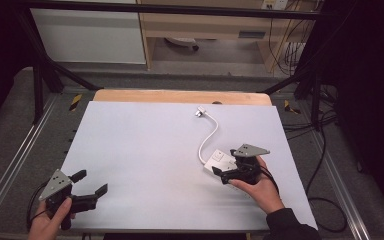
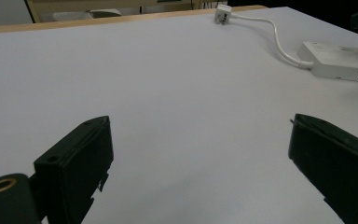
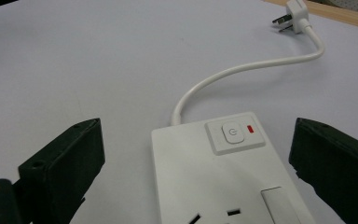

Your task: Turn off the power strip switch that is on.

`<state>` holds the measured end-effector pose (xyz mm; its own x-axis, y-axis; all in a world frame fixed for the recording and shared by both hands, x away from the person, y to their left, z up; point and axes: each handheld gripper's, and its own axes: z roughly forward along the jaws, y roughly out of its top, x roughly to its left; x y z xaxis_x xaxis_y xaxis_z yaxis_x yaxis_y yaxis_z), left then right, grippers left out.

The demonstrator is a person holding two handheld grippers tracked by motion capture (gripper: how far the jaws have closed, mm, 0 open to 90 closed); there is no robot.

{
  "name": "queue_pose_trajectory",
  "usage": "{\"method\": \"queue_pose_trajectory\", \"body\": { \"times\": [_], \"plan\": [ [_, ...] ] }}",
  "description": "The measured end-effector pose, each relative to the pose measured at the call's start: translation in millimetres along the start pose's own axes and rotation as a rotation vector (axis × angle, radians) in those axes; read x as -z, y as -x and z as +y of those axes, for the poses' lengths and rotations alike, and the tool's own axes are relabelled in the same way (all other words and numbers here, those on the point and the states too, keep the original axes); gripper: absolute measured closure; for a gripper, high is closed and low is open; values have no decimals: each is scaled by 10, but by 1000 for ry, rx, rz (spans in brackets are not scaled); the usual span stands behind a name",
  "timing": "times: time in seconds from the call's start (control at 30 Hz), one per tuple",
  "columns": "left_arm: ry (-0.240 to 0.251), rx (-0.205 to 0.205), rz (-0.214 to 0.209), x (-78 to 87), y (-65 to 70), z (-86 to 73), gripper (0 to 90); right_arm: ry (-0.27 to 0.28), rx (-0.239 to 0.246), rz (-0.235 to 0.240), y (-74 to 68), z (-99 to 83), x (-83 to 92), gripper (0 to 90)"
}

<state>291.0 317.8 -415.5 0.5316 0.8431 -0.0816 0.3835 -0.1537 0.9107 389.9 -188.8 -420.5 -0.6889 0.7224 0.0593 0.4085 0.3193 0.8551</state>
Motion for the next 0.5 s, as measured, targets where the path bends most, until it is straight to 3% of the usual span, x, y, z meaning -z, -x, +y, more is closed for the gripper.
{"method": "queue_pose_trajectory", "body": {
  "times": [0.23,0.5],
  "plan": [
    [0,1,0,0,-1,0,65,10,16,23,-3,25,43,25],
    [0,-1,2,0,-2,0,65,76,13,-23,45,88,165,23]
  ]
}}
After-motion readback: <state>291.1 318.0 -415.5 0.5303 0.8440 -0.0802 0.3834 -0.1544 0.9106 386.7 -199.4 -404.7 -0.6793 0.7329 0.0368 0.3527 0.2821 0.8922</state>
